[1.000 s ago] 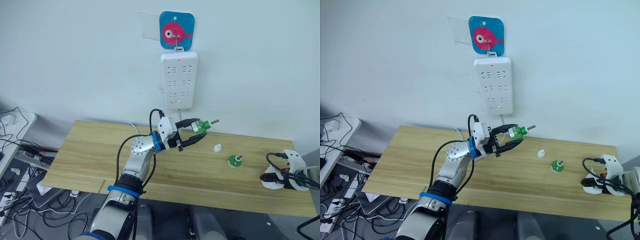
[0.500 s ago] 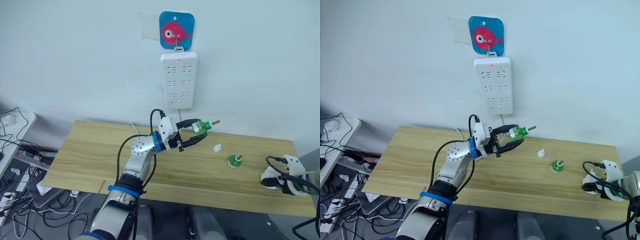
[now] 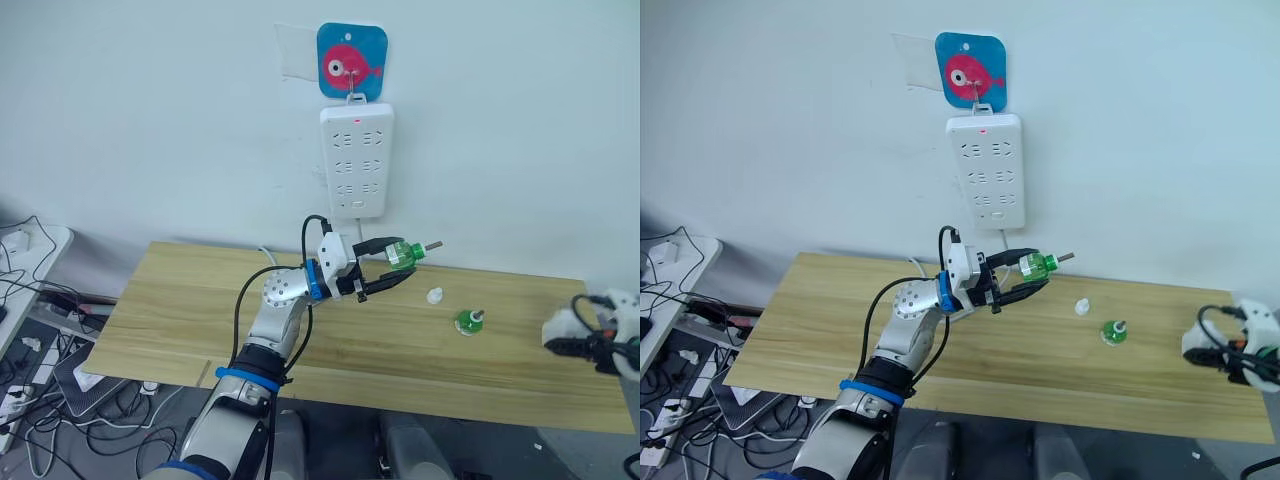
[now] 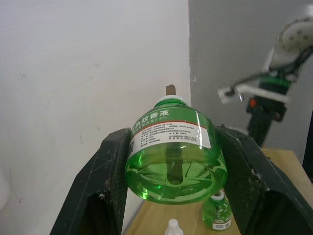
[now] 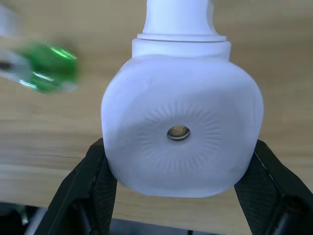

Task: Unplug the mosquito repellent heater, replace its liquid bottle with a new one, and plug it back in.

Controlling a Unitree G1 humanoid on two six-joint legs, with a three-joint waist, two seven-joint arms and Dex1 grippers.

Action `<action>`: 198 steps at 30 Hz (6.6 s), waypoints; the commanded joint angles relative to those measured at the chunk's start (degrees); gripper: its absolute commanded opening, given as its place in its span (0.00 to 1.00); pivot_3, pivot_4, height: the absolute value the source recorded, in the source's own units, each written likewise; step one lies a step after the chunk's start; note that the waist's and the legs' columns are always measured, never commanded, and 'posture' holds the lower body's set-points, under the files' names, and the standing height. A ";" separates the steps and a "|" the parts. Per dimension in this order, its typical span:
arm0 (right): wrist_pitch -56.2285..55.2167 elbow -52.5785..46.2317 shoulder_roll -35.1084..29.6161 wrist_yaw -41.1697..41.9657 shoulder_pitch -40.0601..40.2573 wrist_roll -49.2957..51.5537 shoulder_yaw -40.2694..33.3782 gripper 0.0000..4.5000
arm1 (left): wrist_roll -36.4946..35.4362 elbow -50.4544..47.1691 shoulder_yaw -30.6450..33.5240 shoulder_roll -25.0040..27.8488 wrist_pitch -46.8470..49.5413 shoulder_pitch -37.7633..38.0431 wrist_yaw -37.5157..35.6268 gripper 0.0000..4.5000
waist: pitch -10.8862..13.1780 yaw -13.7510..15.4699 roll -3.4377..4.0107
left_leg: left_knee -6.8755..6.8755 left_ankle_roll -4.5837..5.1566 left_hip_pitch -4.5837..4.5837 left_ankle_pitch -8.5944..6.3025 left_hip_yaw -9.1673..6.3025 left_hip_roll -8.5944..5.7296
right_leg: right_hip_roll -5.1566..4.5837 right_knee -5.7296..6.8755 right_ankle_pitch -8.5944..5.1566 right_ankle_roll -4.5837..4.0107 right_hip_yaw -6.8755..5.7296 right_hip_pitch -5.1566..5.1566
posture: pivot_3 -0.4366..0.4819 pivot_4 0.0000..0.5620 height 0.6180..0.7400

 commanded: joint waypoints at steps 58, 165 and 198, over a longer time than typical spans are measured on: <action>-6.76 -21.74 -6.85 -22.69 -7.80 80.84 7.52 0.64 | -14.56 -16.31 1.00 7.15 29.27 -6.09 -17.37 0.50 | 0.06 -0.88 -0.12 | 0.07 0.00 -0.12 0.00 -0.09 0.05 | 0.01 -0.15 0.06 0.05 -0.09 0.03 | 0.43 0.32 1.00; -7.16 -25.54 -8.91 -25.44 -14.49 80.85 18.73 0.64 | -10.76 -15.18 -1.60 1.32 21.41 -4.51 -20.37 0.50 | 0.05 -0.88 -0.10 | 0.10 0.00 -0.12 0.00 -0.08 0.05 | 0.00 -0.10 0.06 0.04 -0.08 0.02 | 0.42 0.31 1.00; -14.01 -34.95 -12.30 -17.51 1.48 80.85 11.39 0.99 | -11.11 -8.83 2.31 -0.31 20.30 -9.33 -14.46 0.50 | 0.05 -0.88 -0.10 | 0.12 0.00 -0.12 0.00 -0.07 0.04 | 0.01 -0.04 0.06 0.05 -0.07 0.00 | 0.41 0.33 1.00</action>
